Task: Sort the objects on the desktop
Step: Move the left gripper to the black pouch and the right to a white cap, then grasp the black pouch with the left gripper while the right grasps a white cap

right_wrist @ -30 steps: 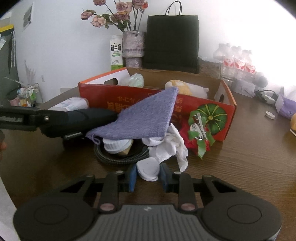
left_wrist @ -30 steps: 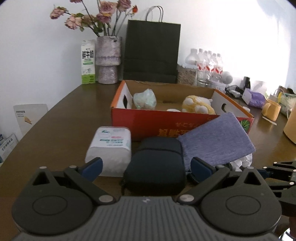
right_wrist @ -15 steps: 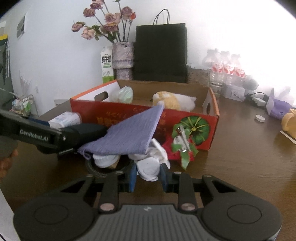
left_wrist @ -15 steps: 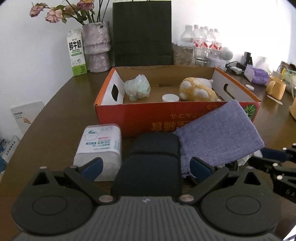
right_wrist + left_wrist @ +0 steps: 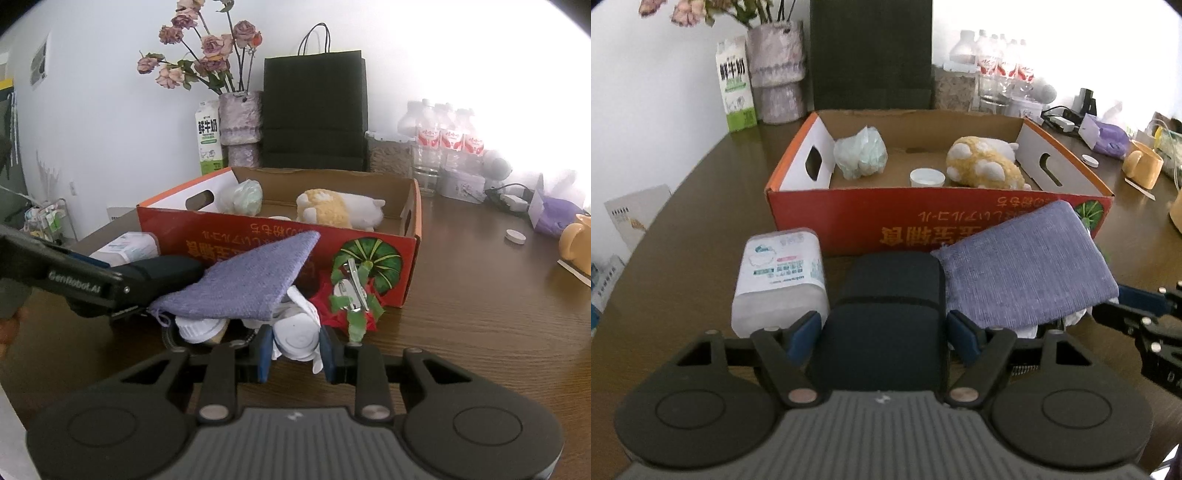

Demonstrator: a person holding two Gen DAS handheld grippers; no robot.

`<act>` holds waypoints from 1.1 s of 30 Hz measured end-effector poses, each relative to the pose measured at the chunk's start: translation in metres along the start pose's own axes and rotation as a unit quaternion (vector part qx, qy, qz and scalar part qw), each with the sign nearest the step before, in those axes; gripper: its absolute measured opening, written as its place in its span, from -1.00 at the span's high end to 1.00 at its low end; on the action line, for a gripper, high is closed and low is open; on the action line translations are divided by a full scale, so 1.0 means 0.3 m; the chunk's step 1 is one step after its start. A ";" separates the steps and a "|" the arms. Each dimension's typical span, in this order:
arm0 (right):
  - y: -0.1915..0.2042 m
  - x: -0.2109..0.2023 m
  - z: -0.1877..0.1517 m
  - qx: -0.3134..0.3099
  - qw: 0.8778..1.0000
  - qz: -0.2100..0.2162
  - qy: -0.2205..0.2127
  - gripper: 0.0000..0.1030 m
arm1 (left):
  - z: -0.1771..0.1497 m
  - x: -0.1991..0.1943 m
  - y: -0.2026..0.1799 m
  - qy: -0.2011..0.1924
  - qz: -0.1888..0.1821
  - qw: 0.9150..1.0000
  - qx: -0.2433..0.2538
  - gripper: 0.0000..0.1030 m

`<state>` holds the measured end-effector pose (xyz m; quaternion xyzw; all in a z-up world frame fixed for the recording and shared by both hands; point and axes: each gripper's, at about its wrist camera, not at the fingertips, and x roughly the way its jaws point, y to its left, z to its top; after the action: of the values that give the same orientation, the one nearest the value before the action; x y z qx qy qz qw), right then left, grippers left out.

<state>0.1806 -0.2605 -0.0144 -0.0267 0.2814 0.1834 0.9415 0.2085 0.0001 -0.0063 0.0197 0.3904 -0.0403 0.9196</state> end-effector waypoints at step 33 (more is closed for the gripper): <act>-0.008 0.004 0.001 -0.001 1.000 -0.002 0.004 0.49 | -0.018 0.050 0.005 0.038 -0.009 0.999 -0.018 -0.50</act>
<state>0.1827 -0.2623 -0.0149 -0.0295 0.2845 0.1813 0.9409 0.2151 0.0012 -0.0208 0.0013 0.4257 -0.0410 0.9039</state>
